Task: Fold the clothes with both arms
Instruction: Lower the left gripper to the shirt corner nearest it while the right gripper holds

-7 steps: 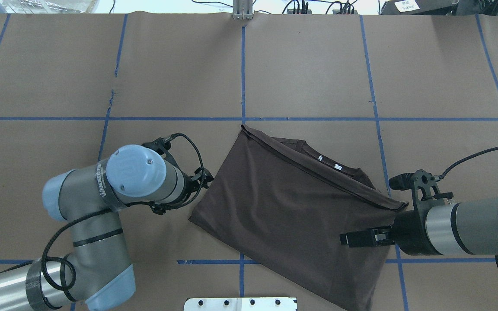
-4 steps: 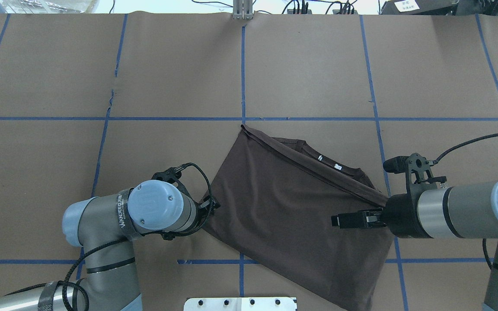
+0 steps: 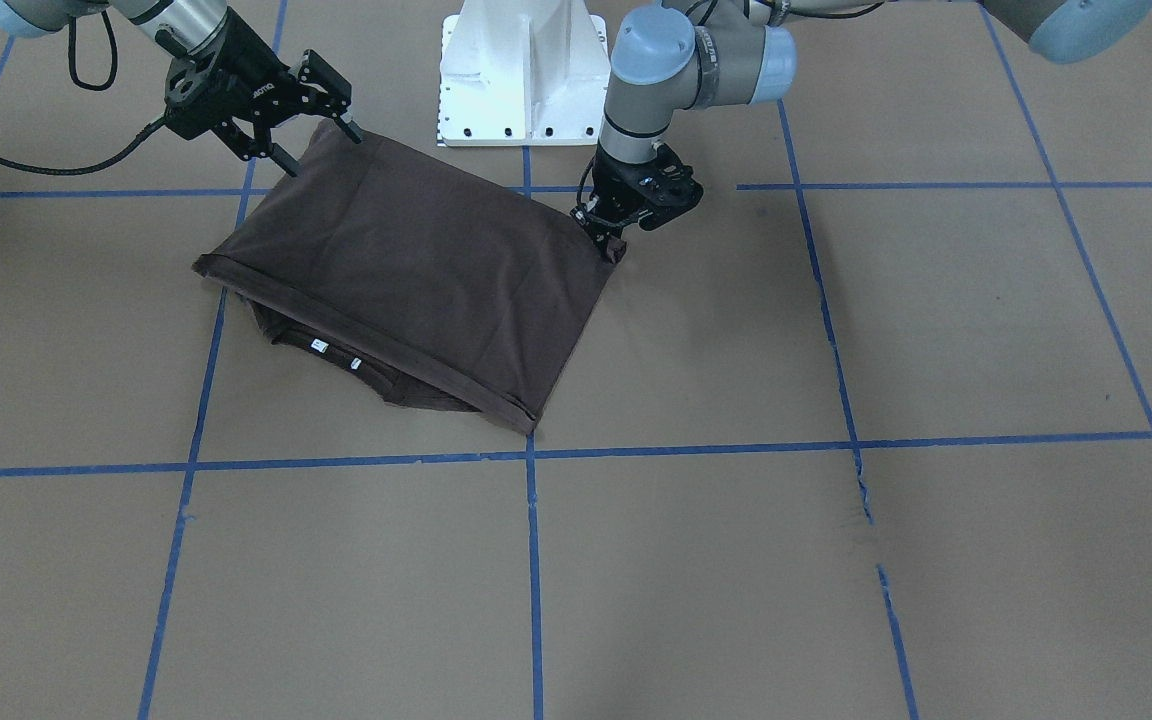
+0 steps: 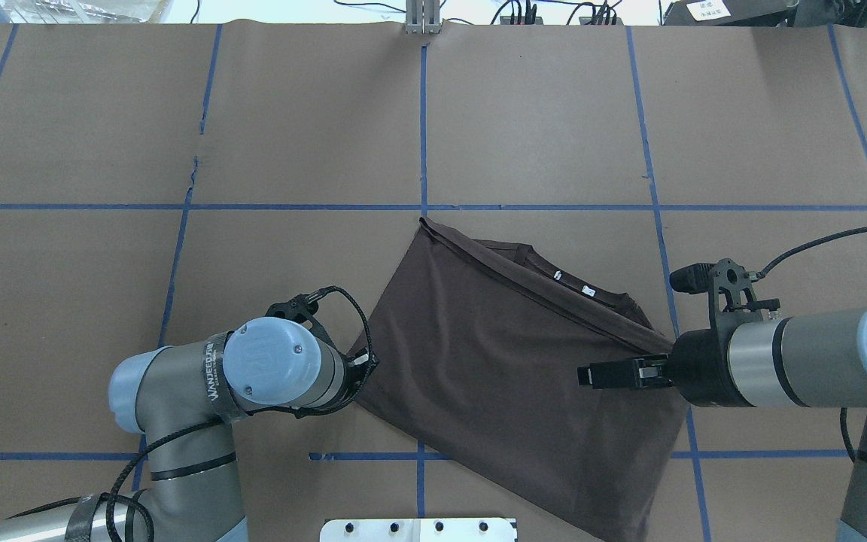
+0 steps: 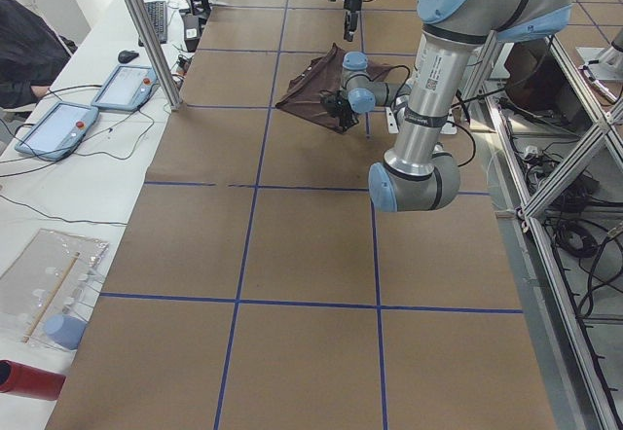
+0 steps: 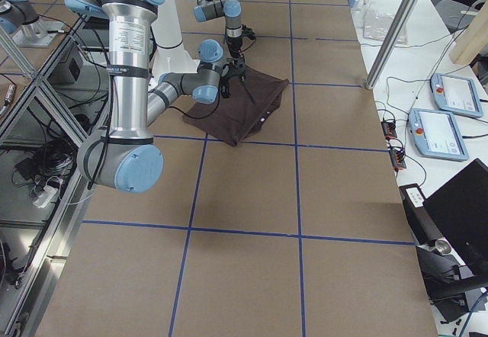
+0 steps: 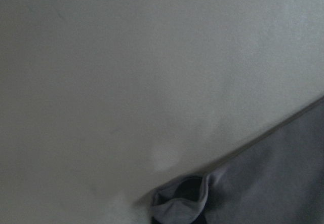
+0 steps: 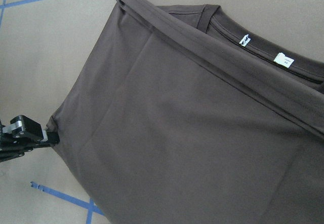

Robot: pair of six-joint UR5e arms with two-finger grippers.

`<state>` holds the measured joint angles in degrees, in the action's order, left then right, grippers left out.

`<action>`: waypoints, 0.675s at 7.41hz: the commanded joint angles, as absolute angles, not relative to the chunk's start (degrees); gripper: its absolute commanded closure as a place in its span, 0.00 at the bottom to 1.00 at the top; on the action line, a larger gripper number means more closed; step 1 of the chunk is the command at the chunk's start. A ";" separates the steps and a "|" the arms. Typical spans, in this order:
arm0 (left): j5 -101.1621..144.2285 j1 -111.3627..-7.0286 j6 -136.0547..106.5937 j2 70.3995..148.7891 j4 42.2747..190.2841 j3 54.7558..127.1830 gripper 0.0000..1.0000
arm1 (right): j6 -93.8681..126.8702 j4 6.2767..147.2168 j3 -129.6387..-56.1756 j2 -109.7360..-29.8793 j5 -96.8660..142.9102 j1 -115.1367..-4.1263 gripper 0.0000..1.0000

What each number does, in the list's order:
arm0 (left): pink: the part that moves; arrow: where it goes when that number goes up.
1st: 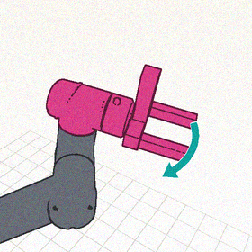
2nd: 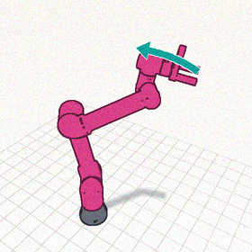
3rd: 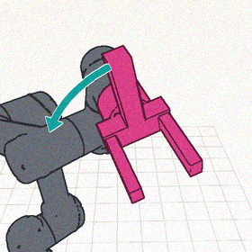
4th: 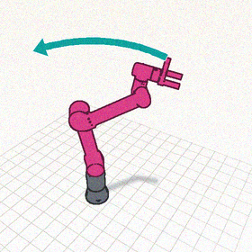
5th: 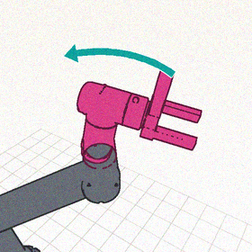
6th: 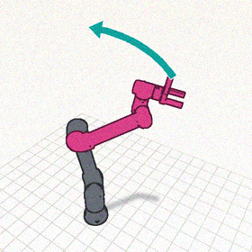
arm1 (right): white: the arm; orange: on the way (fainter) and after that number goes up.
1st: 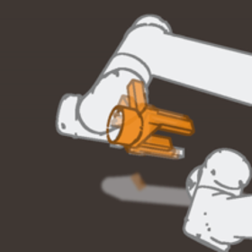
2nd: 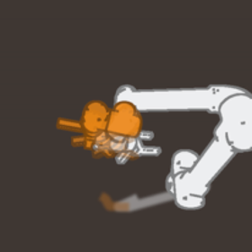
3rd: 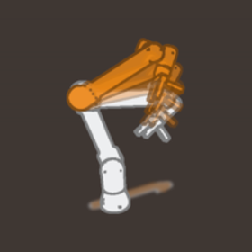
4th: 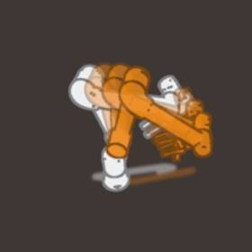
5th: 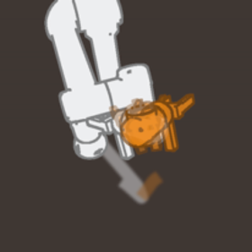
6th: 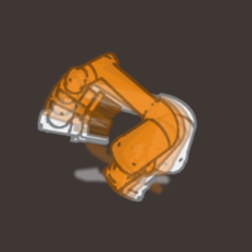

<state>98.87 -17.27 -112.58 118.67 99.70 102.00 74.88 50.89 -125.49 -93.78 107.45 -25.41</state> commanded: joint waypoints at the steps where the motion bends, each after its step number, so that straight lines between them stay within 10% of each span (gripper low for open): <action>1: 99.05 -17.49 -112.33 118.65 99.67 102.13 1.00 | 74.88 50.89 -125.07 -93.78 107.66 -25.49 0.00; 5: 99.05 -27.65 -103.13 118.56 99.32 99.94 1.00 | 74.88 50.89 -125.07 -93.87 107.49 -25.66 0.00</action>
